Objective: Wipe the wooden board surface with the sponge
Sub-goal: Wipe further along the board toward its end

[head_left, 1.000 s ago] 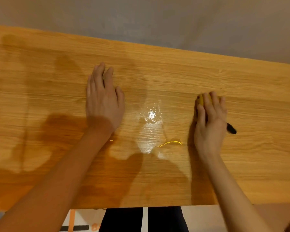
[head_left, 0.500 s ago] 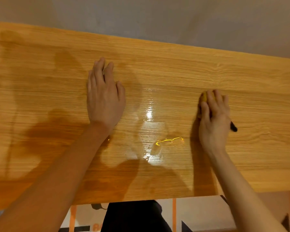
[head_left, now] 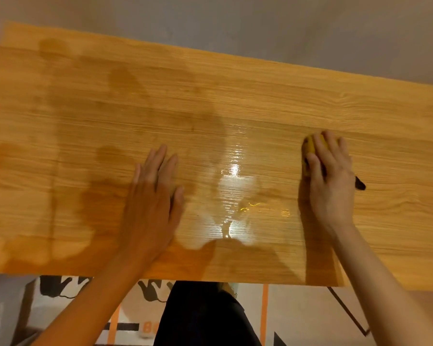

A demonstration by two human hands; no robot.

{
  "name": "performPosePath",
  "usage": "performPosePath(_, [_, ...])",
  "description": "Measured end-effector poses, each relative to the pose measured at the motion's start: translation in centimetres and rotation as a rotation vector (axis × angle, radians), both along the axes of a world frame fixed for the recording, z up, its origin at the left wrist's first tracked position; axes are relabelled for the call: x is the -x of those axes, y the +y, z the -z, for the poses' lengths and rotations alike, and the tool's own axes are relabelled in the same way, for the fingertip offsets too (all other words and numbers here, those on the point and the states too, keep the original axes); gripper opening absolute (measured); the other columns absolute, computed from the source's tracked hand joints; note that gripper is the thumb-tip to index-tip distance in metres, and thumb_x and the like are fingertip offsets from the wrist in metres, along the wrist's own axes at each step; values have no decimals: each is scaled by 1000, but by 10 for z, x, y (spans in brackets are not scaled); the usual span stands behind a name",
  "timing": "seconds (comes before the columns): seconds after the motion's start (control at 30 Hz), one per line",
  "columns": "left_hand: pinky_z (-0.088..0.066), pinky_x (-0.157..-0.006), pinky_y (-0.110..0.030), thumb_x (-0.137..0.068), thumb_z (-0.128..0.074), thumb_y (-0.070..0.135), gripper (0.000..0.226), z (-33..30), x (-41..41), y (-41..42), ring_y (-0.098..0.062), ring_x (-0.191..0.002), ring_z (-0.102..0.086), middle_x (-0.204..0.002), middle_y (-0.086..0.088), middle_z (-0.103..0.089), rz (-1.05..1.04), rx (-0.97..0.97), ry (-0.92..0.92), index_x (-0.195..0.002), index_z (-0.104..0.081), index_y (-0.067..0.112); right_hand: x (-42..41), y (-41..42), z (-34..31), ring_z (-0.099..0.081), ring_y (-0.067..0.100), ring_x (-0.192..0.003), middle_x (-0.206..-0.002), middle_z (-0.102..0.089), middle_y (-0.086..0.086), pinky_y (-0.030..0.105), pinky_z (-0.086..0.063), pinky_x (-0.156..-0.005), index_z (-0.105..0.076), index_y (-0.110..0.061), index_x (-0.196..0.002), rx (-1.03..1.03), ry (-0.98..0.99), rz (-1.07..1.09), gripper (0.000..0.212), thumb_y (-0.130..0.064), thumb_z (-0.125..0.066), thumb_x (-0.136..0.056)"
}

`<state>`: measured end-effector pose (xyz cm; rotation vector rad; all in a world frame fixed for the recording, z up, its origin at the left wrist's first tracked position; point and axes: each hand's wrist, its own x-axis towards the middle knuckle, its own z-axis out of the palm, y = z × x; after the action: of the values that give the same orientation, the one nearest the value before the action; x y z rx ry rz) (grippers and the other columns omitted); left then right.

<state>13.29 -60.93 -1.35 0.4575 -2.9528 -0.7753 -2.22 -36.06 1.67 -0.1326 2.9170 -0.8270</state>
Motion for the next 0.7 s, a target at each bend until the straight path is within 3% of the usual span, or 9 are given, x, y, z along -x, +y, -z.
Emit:
performPosePath(0.1, [-1, -128, -34, -104, -39, 26, 53, 5, 3, 0, -27, -155, -21, -165, -13, -27, -12, 42, 20, -153, -35, 7, -18, -29, 0, -12, 26, -150, -157, -30, 5, 47, -10, -123, -45, -14, -143, 23, 7, 125, 40, -17, -41, -103])
performPosePath(0.23, [-4, -128, -34, -102, -40, 23, 54, 7, 2, 0, -27, -154, -24, -164, -13, -30, -32, 62, 54, -153, -37, 6, -77, -111, 7, -14, 23, -150, -155, -34, 1, 42, -8, -124, -48, -20, -141, 50, 25, -301, 39, -24, -39, -103])
performPosePath(0.33, [-5, -128, -33, -101, -42, 22, 54, 7, 1, 3, -27, -154, -25, -164, -12, -30, -30, 62, 70, -153, -39, 6, -73, -98, 8, -17, 24, -149, -155, -36, 1, 42, -10, -123, -48, -20, -141, 9, 28, -556, 40, -26, -41, -103])
performPosePath(0.4, [-7, -127, -33, -101, -43, 22, 53, 7, 1, 3, -28, -153, -26, -163, -13, -31, -28, 67, 81, -152, -40, 5, -56, -53, 8, -19, 24, -148, -154, -37, 1, 43, -11, -123, -50, -19, -140, -21, 44, -507, 38, -23, -45, -102])
performPosePath(0.5, [-10, -128, -36, -101, -43, 21, 52, 6, 1, 3, -29, -153, -28, -162, -14, -33, -31, 64, 97, -151, -41, 4, -39, 26, 5, -17, 23, -149, -156, -34, 3, 51, -13, -122, -49, -17, -141, 1, 27, -112, 39, -17, -45, -102])
performPosePath(0.57, [-11, -128, -38, -101, -44, 20, 52, 6, 1, 4, -29, -152, -28, -162, -14, -34, -39, 66, 102, -150, -42, 3, -41, 36, 4, -15, 26, -149, -156, -32, 6, 53, -16, -120, -47, -13, -141, 18, 27, 86, 39, -15, -43, -103])
performPosePath(0.63, [-12, -128, -38, -100, -45, 19, 52, 5, 0, 4, -29, -152, -29, -161, -14, -35, -47, 70, 102, -149, -43, 3, -55, 1, 6, -19, 31, -148, -154, -35, 10, 52, -19, -120, -50, -11, -139, -7, 54, 70, 38, -13, -44, -102])
performPosePath(0.7, [-14, -128, -39, -100, -46, 20, 52, 3, 1, 4, -28, -153, -29, -161, -13, -35, -57, 70, 95, -149, -44, 4, -78, -55, 10, -22, 32, -147, -152, -39, 8, 49, -21, -120, -53, -14, -137, -7, 85, -124, 37, -16, -46, -101])
